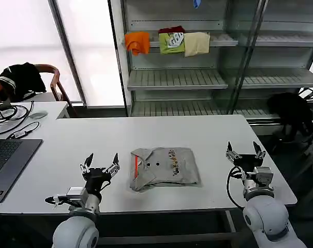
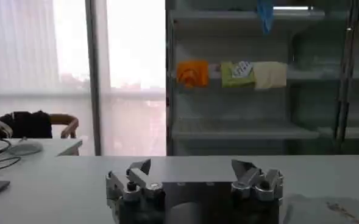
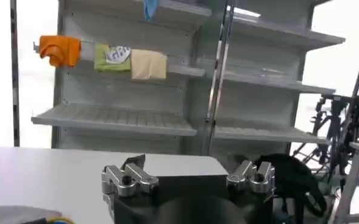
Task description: Fold and organize the clothes.
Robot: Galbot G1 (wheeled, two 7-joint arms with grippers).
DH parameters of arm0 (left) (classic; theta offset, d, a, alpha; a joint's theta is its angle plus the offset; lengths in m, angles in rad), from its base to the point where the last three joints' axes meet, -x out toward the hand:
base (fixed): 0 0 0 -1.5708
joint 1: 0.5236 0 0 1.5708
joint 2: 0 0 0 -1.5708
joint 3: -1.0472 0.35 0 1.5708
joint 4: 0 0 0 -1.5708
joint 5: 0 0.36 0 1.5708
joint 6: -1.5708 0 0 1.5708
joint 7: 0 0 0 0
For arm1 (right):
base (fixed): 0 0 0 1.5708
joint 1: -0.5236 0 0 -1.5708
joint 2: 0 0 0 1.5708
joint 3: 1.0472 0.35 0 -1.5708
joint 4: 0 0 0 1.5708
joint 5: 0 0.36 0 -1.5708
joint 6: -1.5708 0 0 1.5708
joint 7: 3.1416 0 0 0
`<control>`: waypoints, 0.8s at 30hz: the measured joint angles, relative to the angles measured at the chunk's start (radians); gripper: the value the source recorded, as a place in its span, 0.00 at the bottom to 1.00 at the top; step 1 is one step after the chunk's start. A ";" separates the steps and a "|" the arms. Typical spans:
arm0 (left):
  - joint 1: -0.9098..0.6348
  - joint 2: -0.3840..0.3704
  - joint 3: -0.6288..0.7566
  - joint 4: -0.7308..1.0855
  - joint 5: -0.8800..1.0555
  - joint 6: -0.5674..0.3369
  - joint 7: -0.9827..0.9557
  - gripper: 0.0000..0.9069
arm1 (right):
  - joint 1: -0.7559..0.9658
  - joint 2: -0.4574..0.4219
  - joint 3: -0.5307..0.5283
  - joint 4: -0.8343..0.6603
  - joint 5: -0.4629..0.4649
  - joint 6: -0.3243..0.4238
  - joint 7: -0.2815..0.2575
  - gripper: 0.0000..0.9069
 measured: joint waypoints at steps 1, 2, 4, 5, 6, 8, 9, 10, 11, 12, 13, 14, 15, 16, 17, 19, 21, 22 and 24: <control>0.001 -0.001 0.000 0.000 0.000 0.000 0.000 1.00 | 0.000 -0.001 0.000 0.000 0.000 0.000 -0.001 1.00; 0.001 -0.001 0.001 0.000 0.000 0.000 0.000 1.00 | 0.000 -0.002 0.000 0.000 0.000 0.000 -0.001 1.00; 0.001 -0.001 0.001 0.001 0.000 0.000 0.000 1.00 | 0.000 -0.003 -0.001 0.000 0.000 0.000 -0.001 1.00; 0.001 -0.001 0.001 0.001 0.000 0.000 0.000 1.00 | 0.001 -0.003 -0.003 0.000 0.000 0.001 -0.002 1.00; 0.001 -0.002 0.000 0.001 0.001 -0.001 0.000 1.00 | 0.001 -0.003 -0.004 0.000 0.000 0.001 -0.002 1.00; 0.001 -0.001 -0.001 0.001 0.001 -0.001 0.000 1.00 | 0.002 -0.002 -0.006 0.000 0.000 0.001 -0.002 1.00; 0.002 -0.001 -0.002 0.001 0.001 -0.001 0.000 1.00 | 0.002 -0.002 -0.007 0.000 0.000 0.001 -0.002 1.00; 0.004 0.000 -0.003 0.000 0.001 -0.001 0.000 1.00 | 0.002 -0.002 -0.008 0.000 -0.001 0.001 -0.002 1.00; 0.005 0.000 -0.004 -0.001 0.001 -0.001 0.000 1.00 | 0.002 -0.002 -0.010 0.000 -0.002 0.001 -0.002 1.00; 0.006 0.000 -0.005 -0.001 0.001 -0.002 0.000 1.00 | 0.002 -0.002 -0.010 0.000 -0.003 0.001 -0.002 1.00; 0.006 0.000 -0.005 -0.001 0.001 -0.002 0.000 1.00 | 0.002 -0.002 -0.012 0.000 -0.004 0.001 -0.002 1.00; 0.007 0.000 -0.005 -0.002 0.001 -0.003 0.000 1.00 | 0.002 -0.002 -0.013 0.000 -0.005 0.001 -0.003 1.00; 0.007 0.000 -0.005 -0.003 0.001 -0.003 0.000 1.00 | 0.002 -0.002 -0.014 0.000 -0.006 0.001 -0.003 1.00; 0.007 0.000 -0.005 -0.004 0.000 -0.003 0.000 1.00 | 0.002 -0.002 -0.014 0.000 -0.006 0.001 -0.003 1.00; 0.007 -0.001 -0.005 -0.005 0.000 -0.003 0.000 1.00 | 0.003 -0.001 -0.015 0.000 -0.007 0.001 -0.003 1.00; 0.007 -0.001 -0.005 -0.006 0.000 -0.003 0.000 1.00 | 0.003 -0.001 -0.016 0.001 -0.007 0.000 -0.003 1.00; 0.008 0.000 -0.005 -0.007 0.000 -0.003 0.000 1.00 | 0.004 -0.001 -0.016 0.001 -0.008 -0.001 -0.003 1.00; 0.008 0.000 -0.006 -0.008 -0.001 -0.003 0.000 1.00 | 0.004 -0.001 -0.016 0.001 -0.008 -0.001 -0.003 1.00; 0.007 0.000 -0.006 -0.008 -0.001 -0.003 0.000 1.00 | 0.005 0.000 -0.018 0.001 -0.008 -0.001 -0.003 1.00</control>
